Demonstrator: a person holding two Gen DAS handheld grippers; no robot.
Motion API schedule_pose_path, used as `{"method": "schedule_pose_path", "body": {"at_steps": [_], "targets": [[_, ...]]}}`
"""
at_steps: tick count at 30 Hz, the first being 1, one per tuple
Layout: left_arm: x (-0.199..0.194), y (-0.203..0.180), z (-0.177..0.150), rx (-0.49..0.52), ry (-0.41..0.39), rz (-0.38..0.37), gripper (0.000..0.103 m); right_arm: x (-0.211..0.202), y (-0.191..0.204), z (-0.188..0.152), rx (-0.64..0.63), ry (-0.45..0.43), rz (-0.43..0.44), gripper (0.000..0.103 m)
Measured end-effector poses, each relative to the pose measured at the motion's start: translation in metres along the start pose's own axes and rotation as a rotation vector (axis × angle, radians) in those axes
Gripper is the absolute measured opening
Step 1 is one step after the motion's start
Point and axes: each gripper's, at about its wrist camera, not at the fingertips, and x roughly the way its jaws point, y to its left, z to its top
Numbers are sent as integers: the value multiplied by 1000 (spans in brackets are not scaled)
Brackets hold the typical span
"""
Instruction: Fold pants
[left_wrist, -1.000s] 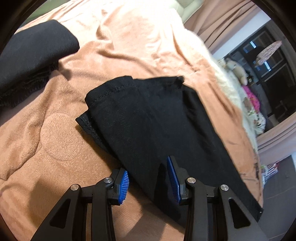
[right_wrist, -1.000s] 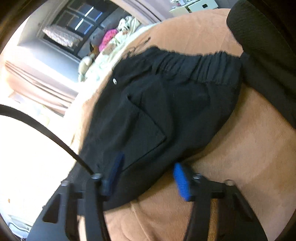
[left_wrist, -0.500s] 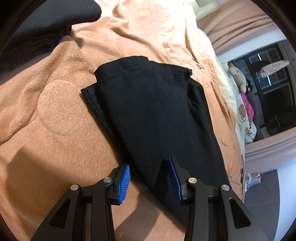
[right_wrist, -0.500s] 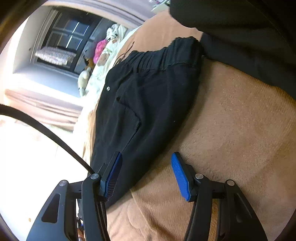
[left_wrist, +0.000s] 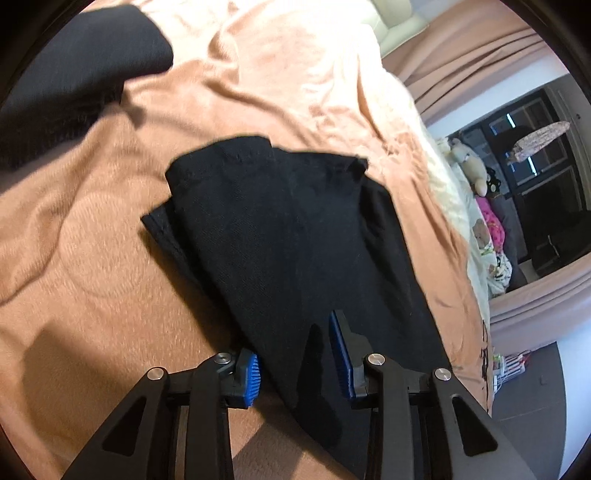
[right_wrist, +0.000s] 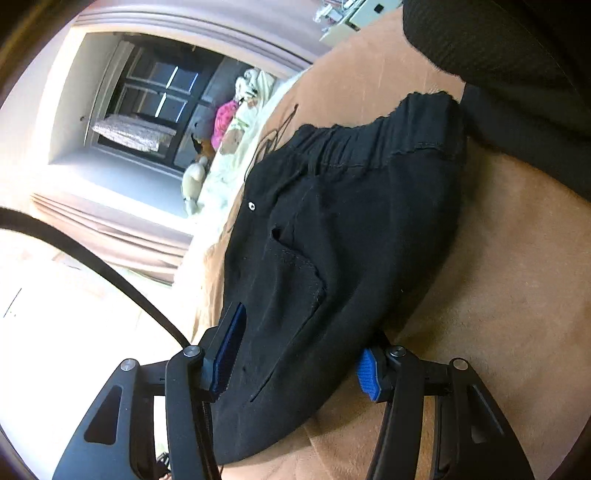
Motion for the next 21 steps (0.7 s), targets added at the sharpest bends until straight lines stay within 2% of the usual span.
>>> {"method": "schedule_pose_path", "body": {"at_steps": [2,10,11,13,14,15,17,18,21], "targets": [[2,1,-2,6,8,11,35,2,-8,-7,18,22,-34,52],[10,-1,3,23,-12,47,35,-2,-1,-10,-25,-13,-108,52],[11,-2,3,33,-19,60,33,0,5,-9,-39,-21,-115,52],[11,-5,4,36,-32,88,16,8,12,-3,-67,-20,-117,51],[11,-4,5,30,-34,85,11,9,15,-3,-70,-18,-116,48],[9,-4,6,25,-36,79,9,10,16,-2,-67,-13,-107,34],[3,-8,7,32,-52,78,7,14,19,0,-54,-2,-91,13],[-1,-11,8,43,-60,80,7,11,23,1,-56,-9,-91,7],[-14,-23,12,67,-85,69,6,2,32,5,-78,-23,-81,3]]}}
